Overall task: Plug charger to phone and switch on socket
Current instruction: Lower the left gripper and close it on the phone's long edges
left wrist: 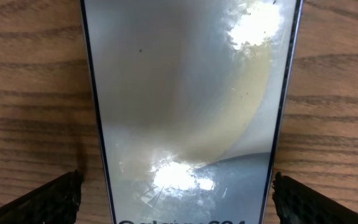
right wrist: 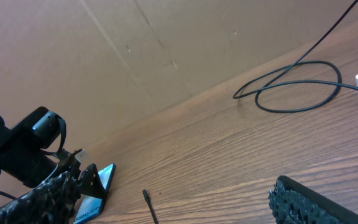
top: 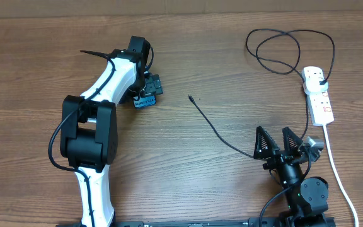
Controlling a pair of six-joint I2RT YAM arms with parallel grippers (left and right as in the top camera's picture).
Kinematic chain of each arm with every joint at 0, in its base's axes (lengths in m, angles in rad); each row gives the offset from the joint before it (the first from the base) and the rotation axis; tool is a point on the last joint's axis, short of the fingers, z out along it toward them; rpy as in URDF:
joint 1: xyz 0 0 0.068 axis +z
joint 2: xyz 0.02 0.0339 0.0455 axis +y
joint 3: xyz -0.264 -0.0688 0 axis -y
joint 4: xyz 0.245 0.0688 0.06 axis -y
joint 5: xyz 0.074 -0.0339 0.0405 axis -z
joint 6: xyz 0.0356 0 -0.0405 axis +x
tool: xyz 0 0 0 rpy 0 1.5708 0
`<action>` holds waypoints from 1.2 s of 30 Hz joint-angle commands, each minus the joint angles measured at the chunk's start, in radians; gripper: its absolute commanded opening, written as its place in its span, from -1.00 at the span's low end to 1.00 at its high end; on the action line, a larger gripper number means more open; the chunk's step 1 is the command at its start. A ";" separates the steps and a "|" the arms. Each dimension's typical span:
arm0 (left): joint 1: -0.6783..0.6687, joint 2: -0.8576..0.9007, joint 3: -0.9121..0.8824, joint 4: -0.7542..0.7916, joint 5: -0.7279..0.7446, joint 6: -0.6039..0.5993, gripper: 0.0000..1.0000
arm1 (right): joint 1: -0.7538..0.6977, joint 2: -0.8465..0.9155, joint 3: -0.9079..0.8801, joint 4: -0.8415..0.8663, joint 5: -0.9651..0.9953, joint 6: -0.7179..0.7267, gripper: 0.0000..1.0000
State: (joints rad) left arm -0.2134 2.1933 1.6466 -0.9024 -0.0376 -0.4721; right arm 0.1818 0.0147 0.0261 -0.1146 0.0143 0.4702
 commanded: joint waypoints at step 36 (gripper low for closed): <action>0.001 0.119 0.010 -0.063 0.083 0.001 0.87 | -0.006 -0.012 -0.005 0.006 -0.002 -0.007 1.00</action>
State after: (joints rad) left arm -0.2134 2.2288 1.6756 -0.9657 -0.0235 -0.4690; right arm 0.1818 0.0147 0.0261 -0.1150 0.0143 0.4702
